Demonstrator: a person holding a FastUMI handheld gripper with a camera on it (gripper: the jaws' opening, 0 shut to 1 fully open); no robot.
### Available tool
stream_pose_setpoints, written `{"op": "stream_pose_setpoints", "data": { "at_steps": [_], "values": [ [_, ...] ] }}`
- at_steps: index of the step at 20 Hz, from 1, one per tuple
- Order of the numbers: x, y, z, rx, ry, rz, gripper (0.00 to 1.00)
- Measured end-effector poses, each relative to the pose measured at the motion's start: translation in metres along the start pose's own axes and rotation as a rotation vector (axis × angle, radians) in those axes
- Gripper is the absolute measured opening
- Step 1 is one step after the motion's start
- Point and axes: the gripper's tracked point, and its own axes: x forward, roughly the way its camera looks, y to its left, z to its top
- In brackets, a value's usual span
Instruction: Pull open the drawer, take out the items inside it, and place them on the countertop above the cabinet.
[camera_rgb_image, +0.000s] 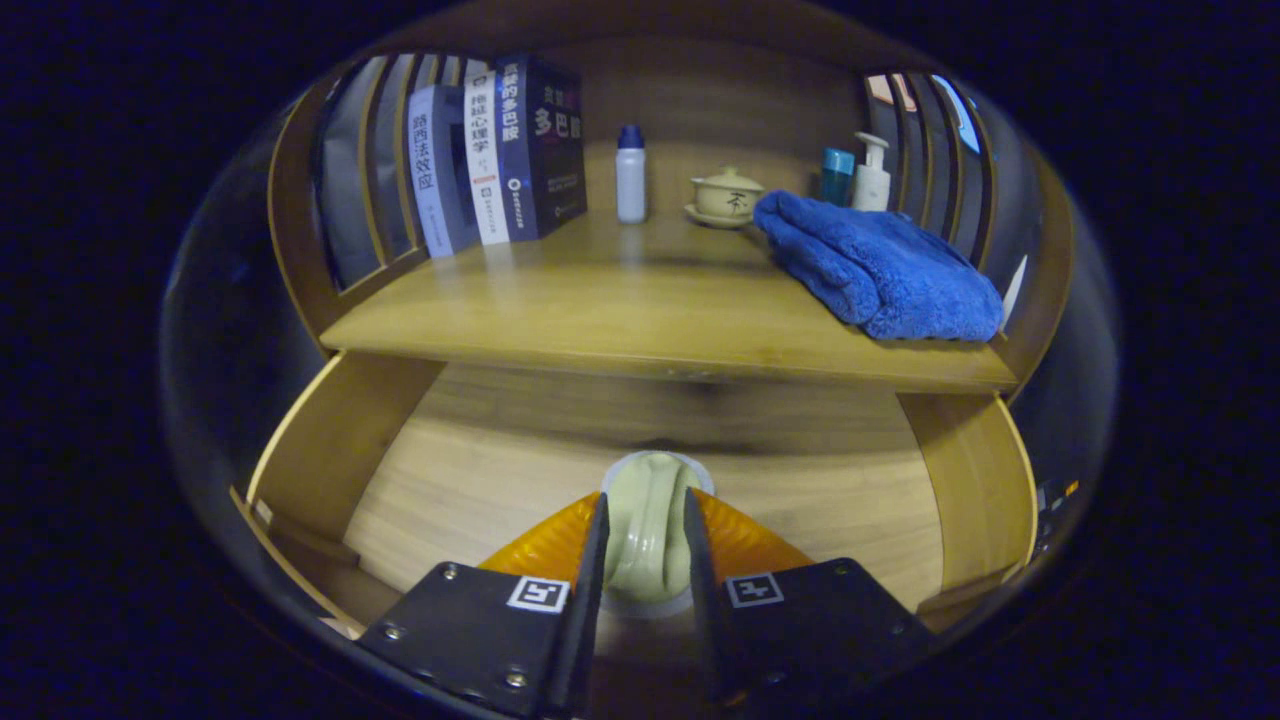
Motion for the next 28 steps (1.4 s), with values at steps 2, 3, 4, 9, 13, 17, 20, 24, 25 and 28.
{"op": "stream_pose_setpoints", "data": {
  "at_steps": [2, 3, 4, 9, 13, 17, 20, 24, 25, 28],
  "values": [
    [0.006, 0.001, -0.006, 0.014, 0.025, 0.016, 0.43],
    [0.007, -0.003, -0.004, 0.038, 0.022, 0.002, 0.30],
    [0.007, -0.004, -0.005, 0.045, 0.024, 0.003, 0.17],
    [-0.013, 0.010, -0.008, 0.087, 0.033, 0.100, 0.15],
    [-0.050, 0.029, -0.003, 0.110, 0.001, 0.200, 0.15],
    [-0.083, 0.033, 0.029, 0.114, -0.111, 0.241, 0.15],
    [-0.101, 0.025, 0.072, 0.098, -0.254, 0.208, 0.15],
    [-0.102, 0.000, 0.136, 0.052, -0.436, 0.082, 0.14],
    [-0.098, 0.000, 0.144, 0.037, -0.463, 0.052, 0.14],
    [-0.075, 0.000, 0.169, -0.002, -0.516, -0.016, 0.14]
  ]
}}
